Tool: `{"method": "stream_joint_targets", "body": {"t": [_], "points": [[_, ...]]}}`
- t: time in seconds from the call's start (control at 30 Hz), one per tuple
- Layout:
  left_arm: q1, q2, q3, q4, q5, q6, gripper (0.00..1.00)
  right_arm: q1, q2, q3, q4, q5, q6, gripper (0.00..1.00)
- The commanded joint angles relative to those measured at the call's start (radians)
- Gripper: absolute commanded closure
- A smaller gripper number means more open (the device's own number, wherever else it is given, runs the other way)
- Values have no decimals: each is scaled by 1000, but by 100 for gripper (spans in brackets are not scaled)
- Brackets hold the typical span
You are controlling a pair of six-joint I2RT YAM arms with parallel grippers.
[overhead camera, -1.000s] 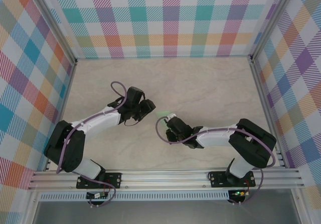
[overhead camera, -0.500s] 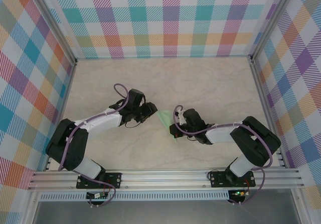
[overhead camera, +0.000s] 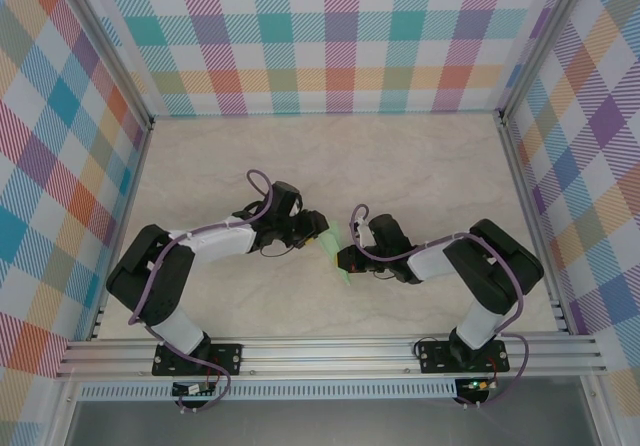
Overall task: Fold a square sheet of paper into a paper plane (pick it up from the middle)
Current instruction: Fold the wing for the fifth time at the center of the table.
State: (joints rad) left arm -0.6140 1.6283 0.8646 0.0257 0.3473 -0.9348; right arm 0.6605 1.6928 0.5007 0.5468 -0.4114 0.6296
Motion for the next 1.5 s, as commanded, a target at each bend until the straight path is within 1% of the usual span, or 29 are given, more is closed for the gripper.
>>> {"method": "stream_joint_targets", "body": {"t": [0.0, 0.17, 0.57, 0.7, 0.87, 1.03, 1.17, 1.27, 1.4, 1.47], "points": [[-12, 27, -4, 63, 46, -3, 57, -11, 30, -2, 32, -52, 38, 95], [-19, 65, 2, 124, 101, -5, 57, -18, 49, -7, 39, -63, 57, 95], [-29, 131, 16, 226, 140, -24, 56, -27, 56, -7, 22, -65, 66, 93], [-29, 157, 16, 224, 130, -19, 56, -29, 56, -6, 11, -63, 65, 93], [-28, 181, 8, 211, 101, -7, 56, -29, 47, -6, -5, -55, 73, 89], [-28, 195, 9, 206, 80, 3, 57, -30, 34, -5, -14, -58, 106, 81], [-29, 203, 16, 192, 76, 14, 57, -30, 13, -3, -37, -52, 128, 79], [-29, 202, 14, 189, 76, 18, 57, -29, 4, 4, -83, -40, 123, 84], [-29, 192, 18, 195, 84, 18, 56, -29, 14, -7, -89, -35, 126, 92], [-27, 173, 22, 192, 91, 24, 55, -29, 21, -14, -85, -25, 132, 94]]}}
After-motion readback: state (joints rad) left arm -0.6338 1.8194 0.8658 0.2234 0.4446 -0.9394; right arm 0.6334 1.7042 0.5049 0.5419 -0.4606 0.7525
